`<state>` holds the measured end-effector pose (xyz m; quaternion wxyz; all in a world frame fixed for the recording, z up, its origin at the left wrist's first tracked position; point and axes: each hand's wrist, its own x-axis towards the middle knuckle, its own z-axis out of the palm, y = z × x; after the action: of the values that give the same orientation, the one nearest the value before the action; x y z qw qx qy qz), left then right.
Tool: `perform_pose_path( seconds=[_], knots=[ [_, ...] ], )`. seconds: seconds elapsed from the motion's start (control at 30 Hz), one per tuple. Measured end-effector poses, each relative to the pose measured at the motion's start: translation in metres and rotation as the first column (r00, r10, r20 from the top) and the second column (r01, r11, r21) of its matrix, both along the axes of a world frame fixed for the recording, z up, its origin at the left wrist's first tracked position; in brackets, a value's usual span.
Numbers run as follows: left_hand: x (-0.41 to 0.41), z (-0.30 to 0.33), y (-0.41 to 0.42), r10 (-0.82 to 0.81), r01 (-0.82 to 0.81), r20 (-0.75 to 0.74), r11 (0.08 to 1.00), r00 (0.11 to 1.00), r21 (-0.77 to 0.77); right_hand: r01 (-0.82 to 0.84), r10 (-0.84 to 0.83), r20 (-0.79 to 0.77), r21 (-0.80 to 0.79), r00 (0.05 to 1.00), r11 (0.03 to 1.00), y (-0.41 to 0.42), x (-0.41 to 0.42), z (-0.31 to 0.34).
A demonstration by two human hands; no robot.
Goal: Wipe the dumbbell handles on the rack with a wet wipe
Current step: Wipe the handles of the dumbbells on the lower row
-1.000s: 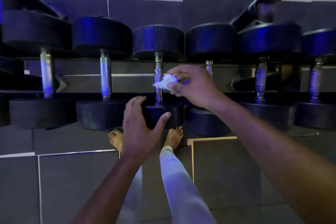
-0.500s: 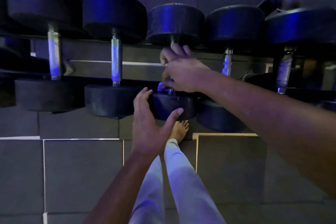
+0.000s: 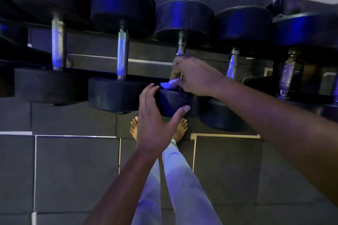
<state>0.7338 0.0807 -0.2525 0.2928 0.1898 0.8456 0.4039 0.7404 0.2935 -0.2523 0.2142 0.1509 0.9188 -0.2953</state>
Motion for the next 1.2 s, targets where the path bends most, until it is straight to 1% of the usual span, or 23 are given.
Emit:
perform_pose_path(
  seconds=[0.07,0.17,0.23,0.3,0.37,0.5,0.63,0.7,0.77,0.8,0.87,0.9,1.0,1.07,1.13,1.2],
  knots=[
    [0.0,0.0,0.0,0.003,-0.003,-0.001,1.0,1.0,-0.003,0.169,-0.17,-0.023,-0.04,0.985,0.985,0.002,0.011,-0.01],
    [0.0,0.001,0.0,-0.001,0.0,-0.013,1.0,1.0,-0.013,0.39,-0.381,0.114,-0.069,0.917,0.918,0.003,0.023,-0.015],
    [0.001,0.0,0.0,-0.003,0.003,-0.021,1.0,1.0,-0.02,0.461,-0.445,0.197,-0.044,0.874,0.886,0.009,0.03,-0.02],
    [0.001,0.0,0.0,-0.01,0.009,-0.035,1.0,0.999,-0.02,0.513,-0.487,0.279,-0.026,0.828,0.858,0.013,0.034,-0.028],
    [0.002,0.0,0.001,-0.011,0.01,-0.043,1.0,0.999,-0.022,0.559,-0.51,0.314,-0.087,0.801,0.824,0.014,0.034,-0.038],
    [0.003,0.0,0.002,-0.013,0.011,-0.066,0.999,0.998,-0.03,0.576,-0.491,0.349,-0.205,0.799,0.792,0.011,0.026,-0.041],
    [0.003,-0.002,0.002,-0.018,0.016,-0.081,1.0,0.997,-0.027,0.586,-0.469,0.406,-0.238,0.784,0.774,0.019,0.033,-0.032],
    [0.003,-0.003,0.002,-0.017,0.015,-0.084,1.0,0.996,-0.026,0.595,-0.479,0.373,-0.324,0.795,0.735,0.022,0.04,-0.029],
    [0.003,-0.004,0.002,-0.015,0.013,-0.093,1.0,0.996,-0.024,0.593,-0.51,0.302,-0.431,0.805,0.68,0.017,0.043,-0.028],
    [0.004,-0.004,0.002,-0.015,0.013,-0.095,1.0,0.995,-0.025,0.589,-0.531,0.262,-0.44,0.806,0.677,0.014,0.042,-0.03],
    [0.003,-0.004,0.002,-0.016,0.013,-0.091,0.999,0.996,-0.03,0.582,-0.556,0.191,-0.388,0.809,0.714,0.01,0.04,-0.037],
    [0.003,-0.004,0.002,-0.017,0.014,-0.085,0.999,0.996,-0.03,0.586,-0.562,0.179,-0.348,0.807,0.731,0.009,0.038,-0.038],
    [0.003,-0.003,0.001,-0.016,0.013,-0.077,0.999,0.997,-0.032,0.588,-0.55,0.209,-0.251,0.808,0.769,0.01,0.031,-0.03],
    [0.002,-0.003,0.001,-0.015,0.013,-0.081,0.999,0.997,-0.031,0.568,-0.534,0.201,-0.203,0.821,0.797,0.009,0.027,-0.025],
    [0.002,-0.003,0.002,-0.014,0.012,-0.085,1.0,0.996,-0.024,0.561,-0.543,0.14,-0.171,0.828,0.81,0.006,0.025,-0.024],
    [0.002,-0.003,0.002,-0.015,0.013,-0.081,0.999,0.997,-0.03,0.594,-0.596,0.033,-0.149,0.802,0.791,0.008,0.021,-0.026]
  ],
)
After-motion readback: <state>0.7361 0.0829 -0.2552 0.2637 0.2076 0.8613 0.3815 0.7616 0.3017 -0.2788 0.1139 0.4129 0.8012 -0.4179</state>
